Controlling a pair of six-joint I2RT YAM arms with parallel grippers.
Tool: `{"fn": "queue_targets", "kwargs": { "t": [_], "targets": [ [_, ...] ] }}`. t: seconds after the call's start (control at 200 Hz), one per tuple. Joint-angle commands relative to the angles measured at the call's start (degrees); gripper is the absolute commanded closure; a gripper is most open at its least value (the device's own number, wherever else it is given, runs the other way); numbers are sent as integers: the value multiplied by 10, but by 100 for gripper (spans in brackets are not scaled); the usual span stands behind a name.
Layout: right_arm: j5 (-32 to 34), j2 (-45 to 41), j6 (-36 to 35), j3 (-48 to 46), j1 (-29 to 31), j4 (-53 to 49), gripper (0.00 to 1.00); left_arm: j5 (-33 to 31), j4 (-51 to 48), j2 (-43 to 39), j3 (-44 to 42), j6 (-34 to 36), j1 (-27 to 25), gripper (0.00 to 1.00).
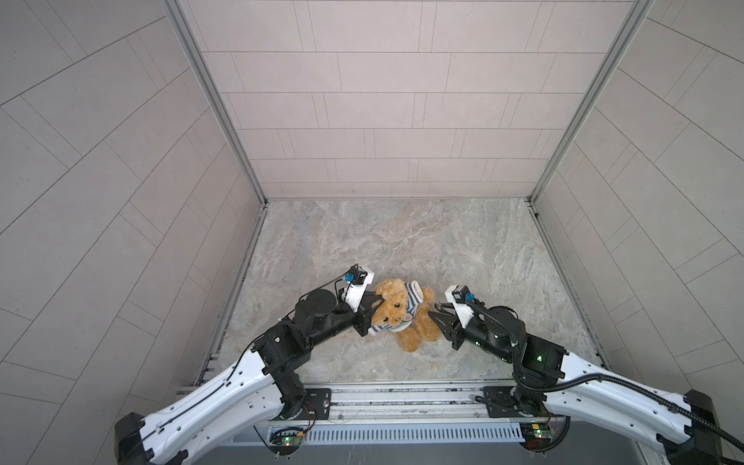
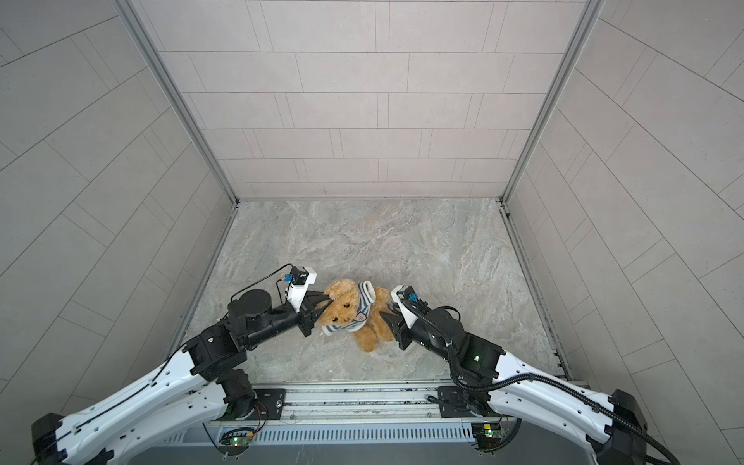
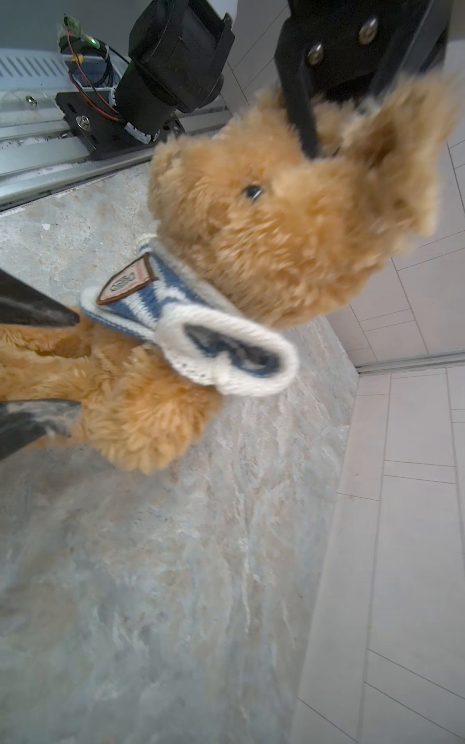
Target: Dress the teddy bear
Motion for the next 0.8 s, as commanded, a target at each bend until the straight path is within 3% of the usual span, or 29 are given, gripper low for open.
{"fn": "queue_targets", "kwargs": {
  "t": [0.0,0.145,0.345,0.796],
  "targets": [
    [-1,0,42,-12,1,70,69,9,82,-22,-12,-18,3,100],
    [-21,44,36,-12,1,140,69,-9,110,-46,-41,-35,2,100],
    [-44,117,37,6,1,203,59,0,117,-47,-44,-37,1,100],
    [-6,137,4,26,0,215,79,22,127,-63,-61,-43,1,100]
  ]
}}
